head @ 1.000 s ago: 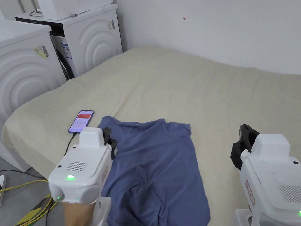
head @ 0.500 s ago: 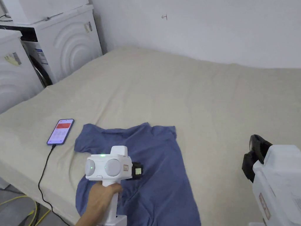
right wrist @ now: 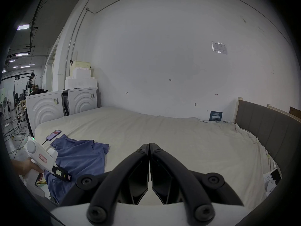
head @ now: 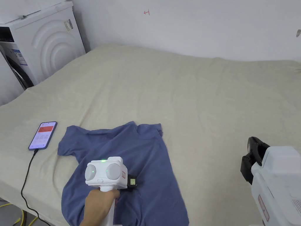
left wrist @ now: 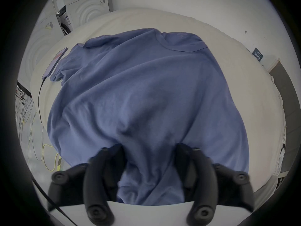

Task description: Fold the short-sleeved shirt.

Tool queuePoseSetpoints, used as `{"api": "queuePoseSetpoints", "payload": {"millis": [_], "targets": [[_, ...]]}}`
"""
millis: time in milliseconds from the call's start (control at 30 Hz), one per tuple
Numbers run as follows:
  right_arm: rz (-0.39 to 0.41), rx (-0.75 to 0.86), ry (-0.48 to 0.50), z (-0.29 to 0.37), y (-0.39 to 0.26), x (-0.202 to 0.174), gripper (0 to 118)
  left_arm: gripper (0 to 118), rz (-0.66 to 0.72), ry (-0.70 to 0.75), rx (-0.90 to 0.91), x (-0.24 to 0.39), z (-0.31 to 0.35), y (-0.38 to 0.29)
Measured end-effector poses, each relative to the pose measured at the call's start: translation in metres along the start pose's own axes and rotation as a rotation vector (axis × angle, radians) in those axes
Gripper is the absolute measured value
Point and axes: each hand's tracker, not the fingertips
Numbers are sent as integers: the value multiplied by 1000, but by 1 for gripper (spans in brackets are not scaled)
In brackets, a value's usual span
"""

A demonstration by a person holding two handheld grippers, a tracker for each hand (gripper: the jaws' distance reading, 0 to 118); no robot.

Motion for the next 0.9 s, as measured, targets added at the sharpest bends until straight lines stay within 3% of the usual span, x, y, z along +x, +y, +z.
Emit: {"api": "queuePoseSetpoints", "payload": {"millis": [67,133,500,700,900], "targets": [[-9,-2,-6,2,-1,3,0,7,-20,-4,6,1,2,0],[-22,-2,-12,3,0,7,0,0,-45,-3,15,1,4,-3],[-31,35,-27,19,10,24,0,0,83,-254,185,-29,82,11],[-34,67,-58,36,18,43,0,0,-46,-304,337,13,139,40],[-39,105,-125,58,27,69,0,0,-227,-386,464,94,197,77]]}}
